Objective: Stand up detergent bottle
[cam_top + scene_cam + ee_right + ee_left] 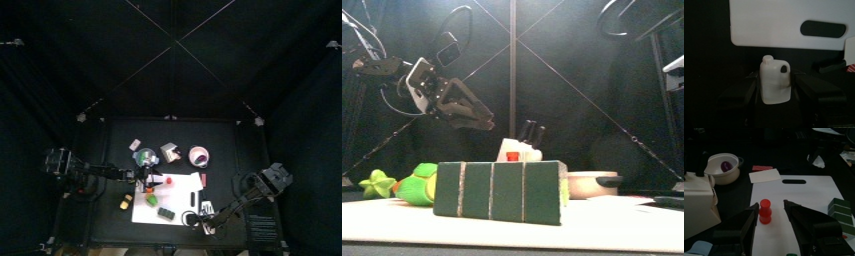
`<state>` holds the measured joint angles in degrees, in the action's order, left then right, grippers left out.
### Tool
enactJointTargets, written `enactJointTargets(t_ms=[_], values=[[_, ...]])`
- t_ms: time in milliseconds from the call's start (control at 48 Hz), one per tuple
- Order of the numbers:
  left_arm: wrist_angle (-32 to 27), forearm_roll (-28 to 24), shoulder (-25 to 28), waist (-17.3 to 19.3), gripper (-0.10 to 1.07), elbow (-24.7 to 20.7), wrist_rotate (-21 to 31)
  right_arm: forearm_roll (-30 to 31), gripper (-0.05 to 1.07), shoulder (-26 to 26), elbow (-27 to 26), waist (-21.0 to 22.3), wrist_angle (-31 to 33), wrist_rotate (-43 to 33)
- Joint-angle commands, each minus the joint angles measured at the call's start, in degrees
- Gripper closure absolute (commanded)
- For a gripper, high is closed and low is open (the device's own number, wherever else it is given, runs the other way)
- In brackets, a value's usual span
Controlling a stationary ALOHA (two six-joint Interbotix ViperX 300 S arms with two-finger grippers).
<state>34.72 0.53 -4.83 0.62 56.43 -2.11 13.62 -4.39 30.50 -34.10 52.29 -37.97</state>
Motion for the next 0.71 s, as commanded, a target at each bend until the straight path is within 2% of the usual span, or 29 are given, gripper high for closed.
enactJointTargets(t_ms=[0,146,438,688], values=[[0.4,0.0,-1.0,-0.2,0.15,-0.6,0.1,1.8,0.37,4.0,-0.3,1.2,-2.4,-1.6],[0.4,0.1,-1.0,-0.2,0.15,-0.6,0.1,8.5,0.37,7.6,2.0,2.1,-7.5,-8.8],[0.4,0.0,-0.9,0.0,0.15,-0.6,0.1,25.5,0.37,14.0,8.5,2.1,-12.6,-27.0],[0.4,0.0,-1.0,0.0,0.15,-0.6,0.0,45.9,0.37,16.3,13.9,3.0,-13.4,-46.6]])
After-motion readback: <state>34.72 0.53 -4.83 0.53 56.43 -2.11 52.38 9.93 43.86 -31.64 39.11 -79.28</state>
